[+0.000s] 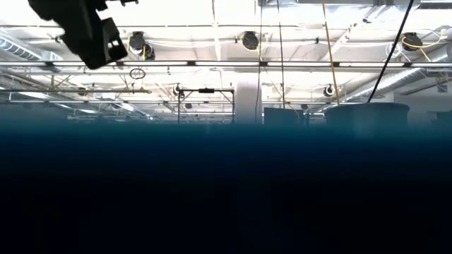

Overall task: Pick & Place Toys
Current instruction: Put the yellow game piece into the right gray bin

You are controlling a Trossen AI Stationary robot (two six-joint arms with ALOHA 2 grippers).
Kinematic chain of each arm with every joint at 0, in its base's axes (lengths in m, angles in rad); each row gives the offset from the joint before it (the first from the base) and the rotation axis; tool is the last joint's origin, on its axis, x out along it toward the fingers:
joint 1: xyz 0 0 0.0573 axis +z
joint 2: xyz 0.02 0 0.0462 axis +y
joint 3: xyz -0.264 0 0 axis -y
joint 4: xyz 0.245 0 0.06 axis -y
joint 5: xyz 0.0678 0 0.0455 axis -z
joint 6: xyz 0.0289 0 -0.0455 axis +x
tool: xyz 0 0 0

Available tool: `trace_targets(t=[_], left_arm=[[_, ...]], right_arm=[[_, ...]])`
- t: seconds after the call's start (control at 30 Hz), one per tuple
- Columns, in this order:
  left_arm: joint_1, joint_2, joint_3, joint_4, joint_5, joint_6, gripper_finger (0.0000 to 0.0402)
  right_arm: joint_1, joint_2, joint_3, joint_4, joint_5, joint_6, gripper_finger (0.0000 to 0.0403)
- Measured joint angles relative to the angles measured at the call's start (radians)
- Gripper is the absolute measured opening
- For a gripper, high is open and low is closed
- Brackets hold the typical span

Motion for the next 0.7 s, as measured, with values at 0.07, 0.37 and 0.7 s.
trace_targets(t=[0.07, 0.37, 0.7], left_arm=[[0.000, 0.023, 0.000, -0.010, 0.002, 0.062, 0.0142], [0.003, 0.104, 0.000, -0.070, 0.063, 0.424, 0.0198], [0.008, 0.224, 0.000, -0.071, 0.061, 0.503, 0.0295]], right_arm=[[0.028, 0.000, 0.012, 0.005, 0.006, -0.016, 0.0206], [0.128, 0.000, 0.024, -0.057, 0.151, -0.087, 0.0205], [0.132, 0.000, 0.024, -0.166, 0.183, -0.072, 0.0205]])
